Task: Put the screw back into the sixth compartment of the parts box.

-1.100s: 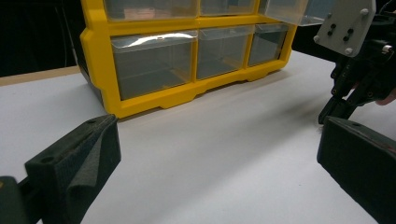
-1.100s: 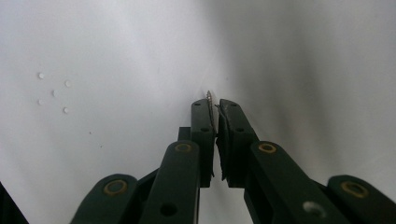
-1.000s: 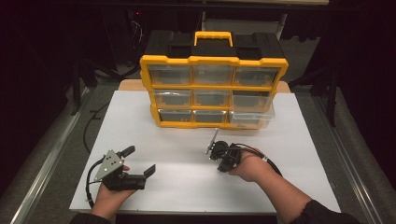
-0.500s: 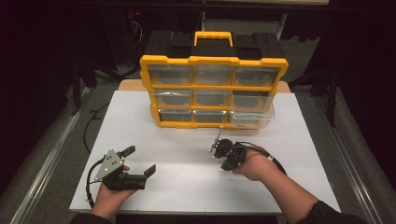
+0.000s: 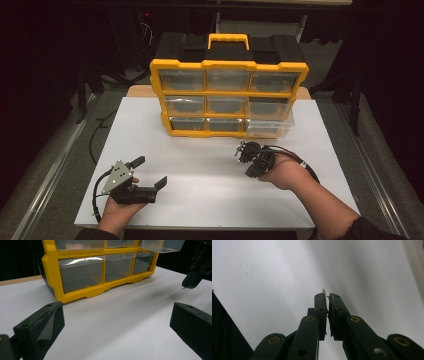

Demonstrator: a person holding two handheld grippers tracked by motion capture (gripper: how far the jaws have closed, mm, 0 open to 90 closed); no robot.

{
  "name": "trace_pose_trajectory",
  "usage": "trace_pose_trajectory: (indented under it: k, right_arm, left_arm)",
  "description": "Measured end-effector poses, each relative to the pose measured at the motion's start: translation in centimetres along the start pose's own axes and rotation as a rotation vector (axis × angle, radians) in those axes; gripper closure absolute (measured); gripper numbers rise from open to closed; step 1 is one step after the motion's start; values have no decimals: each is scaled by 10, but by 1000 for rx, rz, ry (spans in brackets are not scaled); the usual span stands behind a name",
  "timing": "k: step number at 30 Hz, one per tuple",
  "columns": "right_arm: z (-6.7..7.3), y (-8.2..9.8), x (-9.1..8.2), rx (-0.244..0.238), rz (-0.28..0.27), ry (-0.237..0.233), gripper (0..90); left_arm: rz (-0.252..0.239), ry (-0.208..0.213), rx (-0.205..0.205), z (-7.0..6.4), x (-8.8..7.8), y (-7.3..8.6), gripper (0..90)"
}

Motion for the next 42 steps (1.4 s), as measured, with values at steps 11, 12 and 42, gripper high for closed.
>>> trace_pose_trajectory:
  k: [11,12,42]
  right_arm:
    - [-5,0,-15,6,4,6,877]
    - [-6,0,-16,4,2,8,877]
    - [-11,-11,-52,3,10,43,878]
  left_arm:
    - [0,0,3,0,0,0,1]
    - [-1,0,3,0,0,0,1]
    - [0,0,4,0,0,0,1]
Point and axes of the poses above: each handheld gripper's, and its own axes: x roughly forward along the jaws, y roughly out of its underside, z roughly to its left, the point moved 3 cm from there along x, roughly forward along the jaws, and after that the axes turned 15 degrees about -z, right-handed, at the moved point
